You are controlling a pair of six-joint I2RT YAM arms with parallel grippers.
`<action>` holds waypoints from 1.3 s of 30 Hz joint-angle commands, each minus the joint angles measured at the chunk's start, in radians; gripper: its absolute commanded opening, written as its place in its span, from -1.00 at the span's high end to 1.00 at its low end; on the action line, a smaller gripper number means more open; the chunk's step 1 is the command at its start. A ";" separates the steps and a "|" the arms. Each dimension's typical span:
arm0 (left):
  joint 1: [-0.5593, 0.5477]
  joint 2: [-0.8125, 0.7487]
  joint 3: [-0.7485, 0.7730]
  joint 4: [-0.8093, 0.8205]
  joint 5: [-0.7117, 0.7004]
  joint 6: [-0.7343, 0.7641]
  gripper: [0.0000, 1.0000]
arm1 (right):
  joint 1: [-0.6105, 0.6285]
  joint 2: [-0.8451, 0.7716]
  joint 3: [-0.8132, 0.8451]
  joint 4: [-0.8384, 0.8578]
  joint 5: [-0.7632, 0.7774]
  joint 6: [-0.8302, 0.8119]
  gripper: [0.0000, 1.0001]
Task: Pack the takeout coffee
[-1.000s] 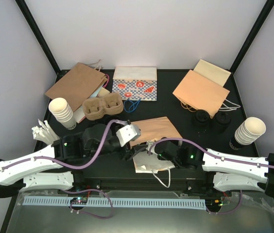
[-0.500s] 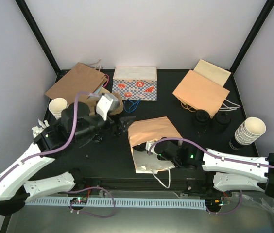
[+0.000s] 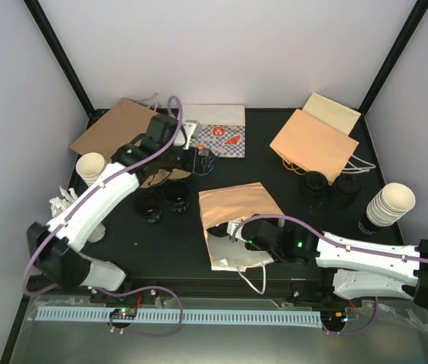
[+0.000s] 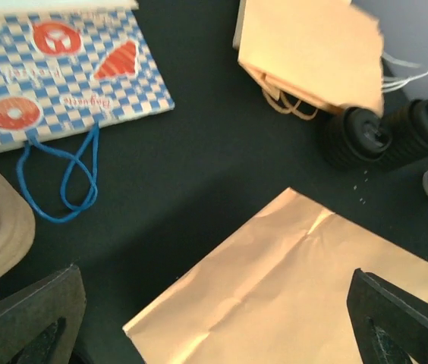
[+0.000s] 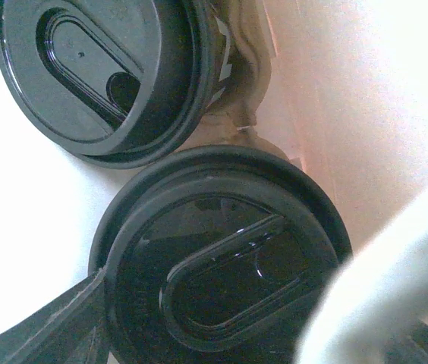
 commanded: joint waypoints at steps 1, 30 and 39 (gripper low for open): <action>0.015 0.129 0.112 0.006 0.074 0.031 -0.91 | -0.006 -0.008 0.023 0.010 -0.025 0.026 -0.03; -0.028 0.755 0.540 -0.155 0.210 0.133 0.53 | -0.007 -0.028 -0.022 0.067 -0.009 0.011 -0.03; -0.041 0.788 0.534 -0.158 0.207 0.144 0.68 | -0.007 -0.007 -0.024 0.090 -0.007 0.010 -0.03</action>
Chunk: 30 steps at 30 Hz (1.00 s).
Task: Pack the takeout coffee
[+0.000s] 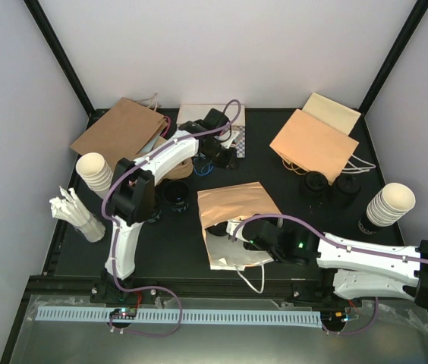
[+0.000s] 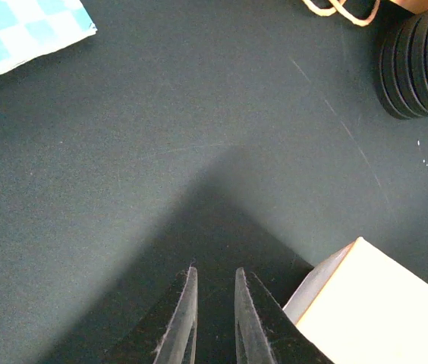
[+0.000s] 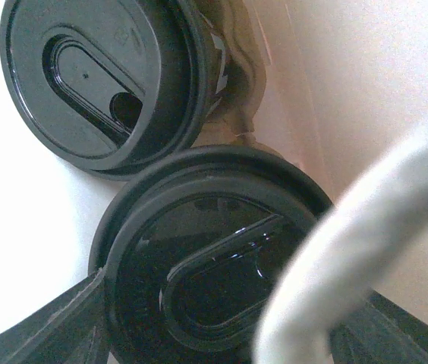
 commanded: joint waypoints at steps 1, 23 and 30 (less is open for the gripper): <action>-0.006 0.008 0.021 -0.014 0.019 0.017 0.69 | -0.006 0.008 -0.005 0.045 0.009 -0.001 -0.03; -0.005 0.062 -0.041 0.068 0.054 -0.013 0.73 | -0.016 -0.012 -0.037 0.070 0.024 0.010 -0.03; -0.006 0.084 -0.058 0.084 0.125 -0.008 0.73 | -0.023 -0.002 -0.037 0.091 0.035 -0.002 -0.03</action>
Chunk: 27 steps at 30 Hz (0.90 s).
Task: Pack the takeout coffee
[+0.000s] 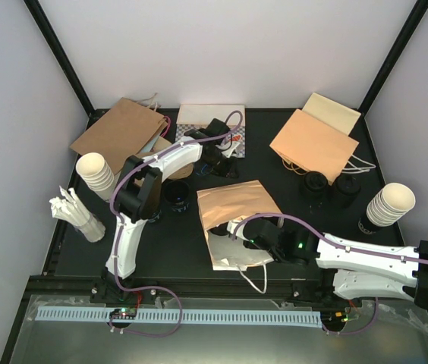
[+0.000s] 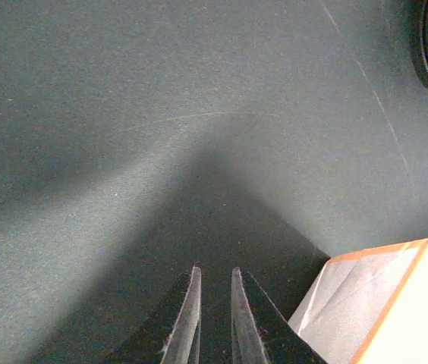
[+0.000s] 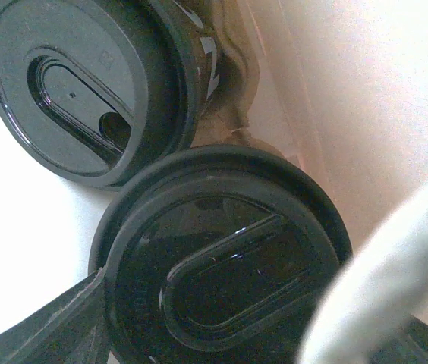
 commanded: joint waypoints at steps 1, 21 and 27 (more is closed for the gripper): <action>-0.004 0.026 0.008 0.032 0.082 -0.002 0.73 | -0.010 -0.001 -0.009 0.042 0.025 -0.003 -0.03; -0.021 0.050 -0.054 0.052 0.256 0.027 0.76 | -0.064 0.086 0.024 0.110 0.021 -0.037 -0.02; -0.041 0.041 -0.090 0.066 0.264 0.029 0.77 | -0.074 0.102 0.027 0.125 0.008 -0.038 -0.01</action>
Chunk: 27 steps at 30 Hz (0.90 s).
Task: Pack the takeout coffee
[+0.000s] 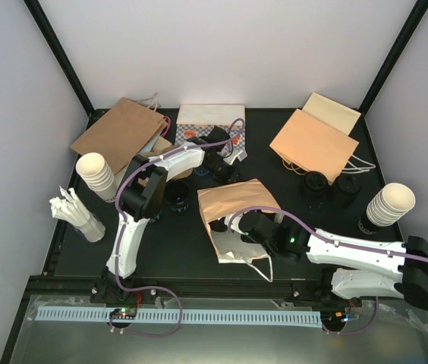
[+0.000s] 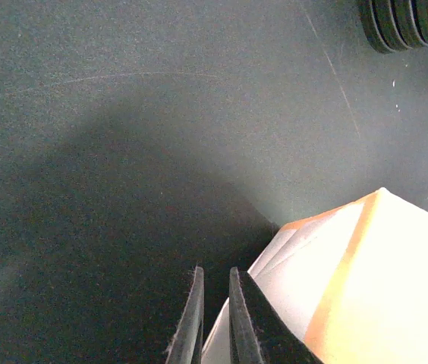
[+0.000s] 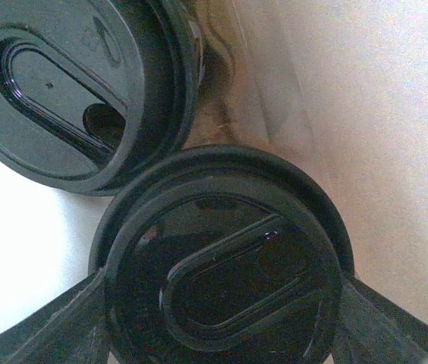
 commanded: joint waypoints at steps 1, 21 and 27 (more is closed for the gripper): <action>-0.037 0.002 -0.028 -0.010 0.062 0.021 0.77 | -0.014 0.019 0.019 0.045 -0.003 0.000 -0.01; -0.049 0.015 -0.033 -0.011 0.082 0.038 0.78 | -0.036 0.104 -0.005 0.147 -0.009 0.099 -0.02; -0.051 0.013 -0.036 -0.017 0.084 0.045 0.79 | -0.036 0.139 0.004 0.124 -0.040 0.131 -0.02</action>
